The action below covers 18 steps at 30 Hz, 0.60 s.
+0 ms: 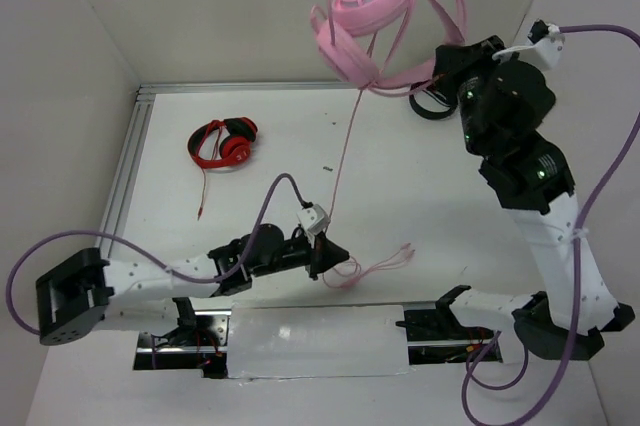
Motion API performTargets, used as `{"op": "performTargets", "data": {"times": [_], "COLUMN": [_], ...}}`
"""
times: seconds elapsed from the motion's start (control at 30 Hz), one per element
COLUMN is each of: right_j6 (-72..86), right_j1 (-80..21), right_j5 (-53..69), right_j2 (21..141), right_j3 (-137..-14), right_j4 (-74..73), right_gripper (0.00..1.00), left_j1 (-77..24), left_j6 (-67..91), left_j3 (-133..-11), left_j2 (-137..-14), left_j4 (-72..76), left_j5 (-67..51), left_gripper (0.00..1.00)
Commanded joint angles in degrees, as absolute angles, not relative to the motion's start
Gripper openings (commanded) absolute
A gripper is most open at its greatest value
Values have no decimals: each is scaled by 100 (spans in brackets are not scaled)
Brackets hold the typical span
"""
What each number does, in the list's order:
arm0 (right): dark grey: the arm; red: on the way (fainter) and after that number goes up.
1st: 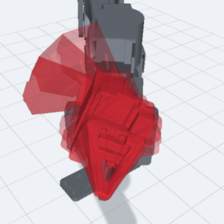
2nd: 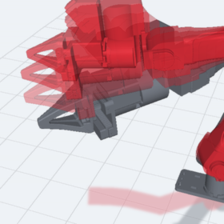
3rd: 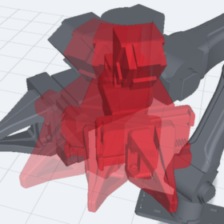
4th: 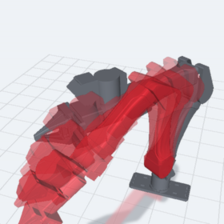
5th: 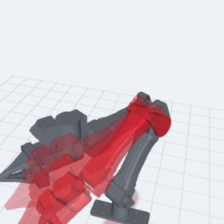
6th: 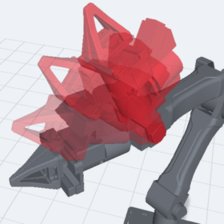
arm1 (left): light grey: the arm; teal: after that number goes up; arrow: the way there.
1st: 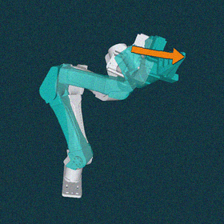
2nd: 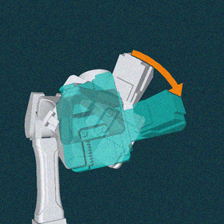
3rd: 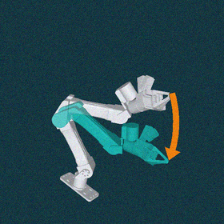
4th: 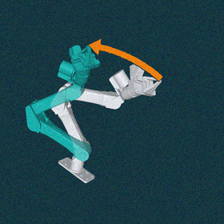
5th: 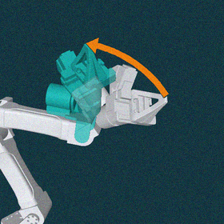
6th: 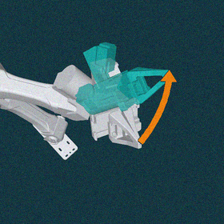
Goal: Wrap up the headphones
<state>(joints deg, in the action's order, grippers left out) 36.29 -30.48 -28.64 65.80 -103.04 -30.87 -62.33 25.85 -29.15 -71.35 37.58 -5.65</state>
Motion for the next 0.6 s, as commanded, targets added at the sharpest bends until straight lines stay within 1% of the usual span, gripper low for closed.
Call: {"op": "performTargets", "data": {"times": [0.0, 0.1, 0.23, 0.3, 0.4, 0.47, 0.5, 0.57], "right_j6": [3623, 3069, 2708, 2410, 1313, 434, -178, -911], "right_j1": [-3015, -2997, -3023, -3076, -3225, -3348, -3410, -3646], "right_j5": [-5602, -6212, -6346, -6355, -5943, -5372, -5301, -4906], "right_j2": [7134, 7478, 7900, 7936, 7945, 7928, 7910, 7840], "right_j3": [-10371, -10232, -9871, -9345, -8536, -8036, -7868, -7446], "right_j4": [-2293, -2250, -2434, -2208, -1531, -1119, -951, -713], "right_gripper": [0, 0, 0, 0, 0, 0, 0, 0], "left_j1": [-6626, -6750, -6750, -6750, -6750, -6750, -6750, -6750], "left_j6": [2995, 3233, 3016, 2743, 2356, 2015, 1839, 1302], "left_j3": [-3076, -3181, -3497, -3682, -4435, -4718, -4868, -4957], "left_j2": [-6251, -5460, -4730, -4500, -4500, -4605, -4632, -4719], "left_j4": [2095, 1077, 273, -137, -805, -1071, -1098, -994], "left_j5": [487, 720, 817, 975, 1466, 2063, 2292, 2802], "left_gripper": [0, 0, 0, 0, 0, 0, 0, 0]}}
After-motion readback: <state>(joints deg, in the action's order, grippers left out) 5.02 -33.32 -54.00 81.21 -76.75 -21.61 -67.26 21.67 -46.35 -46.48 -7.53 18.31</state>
